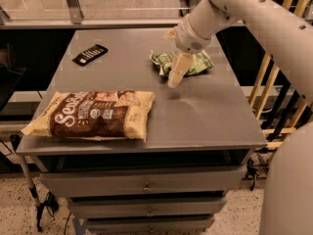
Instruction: Move green jalapeno chip bag near brown chip bag
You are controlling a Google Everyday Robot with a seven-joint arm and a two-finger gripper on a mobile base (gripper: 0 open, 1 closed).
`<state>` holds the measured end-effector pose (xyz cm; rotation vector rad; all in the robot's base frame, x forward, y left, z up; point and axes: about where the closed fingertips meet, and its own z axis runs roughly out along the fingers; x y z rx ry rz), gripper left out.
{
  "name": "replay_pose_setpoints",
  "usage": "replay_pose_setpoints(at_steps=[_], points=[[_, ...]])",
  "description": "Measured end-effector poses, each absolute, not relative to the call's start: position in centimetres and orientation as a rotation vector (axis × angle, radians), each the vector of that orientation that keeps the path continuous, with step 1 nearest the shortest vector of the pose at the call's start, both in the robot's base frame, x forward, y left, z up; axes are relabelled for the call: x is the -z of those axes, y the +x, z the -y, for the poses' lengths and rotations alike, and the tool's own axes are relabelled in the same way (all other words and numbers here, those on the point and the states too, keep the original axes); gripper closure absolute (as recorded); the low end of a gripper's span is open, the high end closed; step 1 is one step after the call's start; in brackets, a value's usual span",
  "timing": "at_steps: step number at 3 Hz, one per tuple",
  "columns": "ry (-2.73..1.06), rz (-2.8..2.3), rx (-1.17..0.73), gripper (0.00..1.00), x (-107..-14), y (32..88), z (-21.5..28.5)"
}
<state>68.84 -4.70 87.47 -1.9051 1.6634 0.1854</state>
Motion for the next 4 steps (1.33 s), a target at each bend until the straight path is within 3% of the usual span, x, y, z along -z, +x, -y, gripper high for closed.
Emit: replay_pose_setpoints(at_steps=[2, 4], points=[[-1.926, -1.712, -0.208, 0.0, -85.5, 70.3, 4.5], [-1.89, -1.769, -0.213, 0.42, -84.5, 71.4, 5.2]])
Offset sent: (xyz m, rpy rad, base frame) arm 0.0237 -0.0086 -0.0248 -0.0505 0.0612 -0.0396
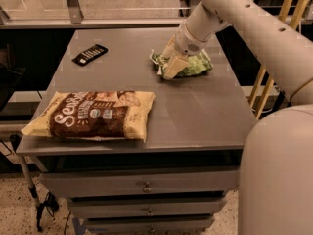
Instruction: Move green jalapeno chip bag near brown chip bag
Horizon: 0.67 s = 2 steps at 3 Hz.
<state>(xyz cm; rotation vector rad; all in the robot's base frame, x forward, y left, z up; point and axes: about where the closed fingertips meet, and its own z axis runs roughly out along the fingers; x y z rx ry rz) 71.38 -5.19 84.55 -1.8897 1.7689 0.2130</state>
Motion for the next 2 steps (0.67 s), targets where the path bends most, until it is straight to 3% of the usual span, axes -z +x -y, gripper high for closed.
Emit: replay_pose_setpoints(at_steps=[2], points=[[-1.868, -1.785, -0.223, 0.88, -84.7, 71.01, 6.24]])
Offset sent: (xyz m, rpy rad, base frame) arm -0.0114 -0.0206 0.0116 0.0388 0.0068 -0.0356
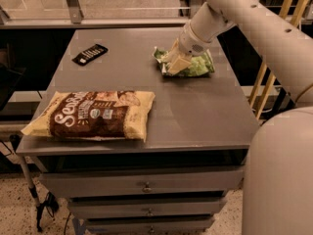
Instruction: Move green jalapeno chip bag near brown chip bag
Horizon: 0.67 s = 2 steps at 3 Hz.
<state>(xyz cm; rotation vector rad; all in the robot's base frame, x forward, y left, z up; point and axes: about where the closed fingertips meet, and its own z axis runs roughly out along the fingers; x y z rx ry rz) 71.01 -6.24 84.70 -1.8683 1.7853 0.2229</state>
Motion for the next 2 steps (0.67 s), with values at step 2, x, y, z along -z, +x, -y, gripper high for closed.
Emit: replay_pose_setpoints(at_steps=[2], points=[[-1.81, -1.698, -0.251, 1.0, -91.6, 67.5, 7.5]])
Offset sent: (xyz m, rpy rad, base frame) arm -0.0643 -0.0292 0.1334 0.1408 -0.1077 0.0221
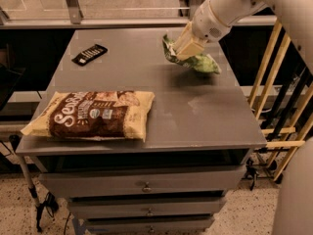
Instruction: Move green jalapeno chip bag near brown chip bag
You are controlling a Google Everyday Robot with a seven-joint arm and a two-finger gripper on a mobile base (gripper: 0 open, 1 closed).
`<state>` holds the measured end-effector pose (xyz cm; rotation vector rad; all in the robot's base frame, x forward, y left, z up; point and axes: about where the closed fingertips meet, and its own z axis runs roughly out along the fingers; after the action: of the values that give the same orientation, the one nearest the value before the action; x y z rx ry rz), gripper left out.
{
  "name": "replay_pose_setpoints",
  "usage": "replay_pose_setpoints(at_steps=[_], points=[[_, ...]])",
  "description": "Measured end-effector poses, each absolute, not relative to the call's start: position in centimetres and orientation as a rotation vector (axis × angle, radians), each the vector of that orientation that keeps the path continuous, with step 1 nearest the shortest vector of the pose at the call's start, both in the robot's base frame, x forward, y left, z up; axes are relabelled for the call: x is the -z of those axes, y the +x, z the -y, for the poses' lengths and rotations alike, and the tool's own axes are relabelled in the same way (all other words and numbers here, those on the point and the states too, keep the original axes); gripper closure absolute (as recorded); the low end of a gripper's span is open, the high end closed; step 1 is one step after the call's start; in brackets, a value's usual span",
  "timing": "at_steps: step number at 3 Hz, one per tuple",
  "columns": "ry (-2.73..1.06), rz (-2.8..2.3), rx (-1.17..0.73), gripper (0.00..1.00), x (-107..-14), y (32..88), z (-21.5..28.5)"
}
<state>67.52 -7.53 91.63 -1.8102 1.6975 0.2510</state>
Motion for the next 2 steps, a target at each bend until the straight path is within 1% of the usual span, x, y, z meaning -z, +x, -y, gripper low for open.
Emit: replay_pose_setpoints(at_steps=[2], points=[[-1.803, -1.643, -0.286, 1.0, -99.6, 60.8, 8.3]])
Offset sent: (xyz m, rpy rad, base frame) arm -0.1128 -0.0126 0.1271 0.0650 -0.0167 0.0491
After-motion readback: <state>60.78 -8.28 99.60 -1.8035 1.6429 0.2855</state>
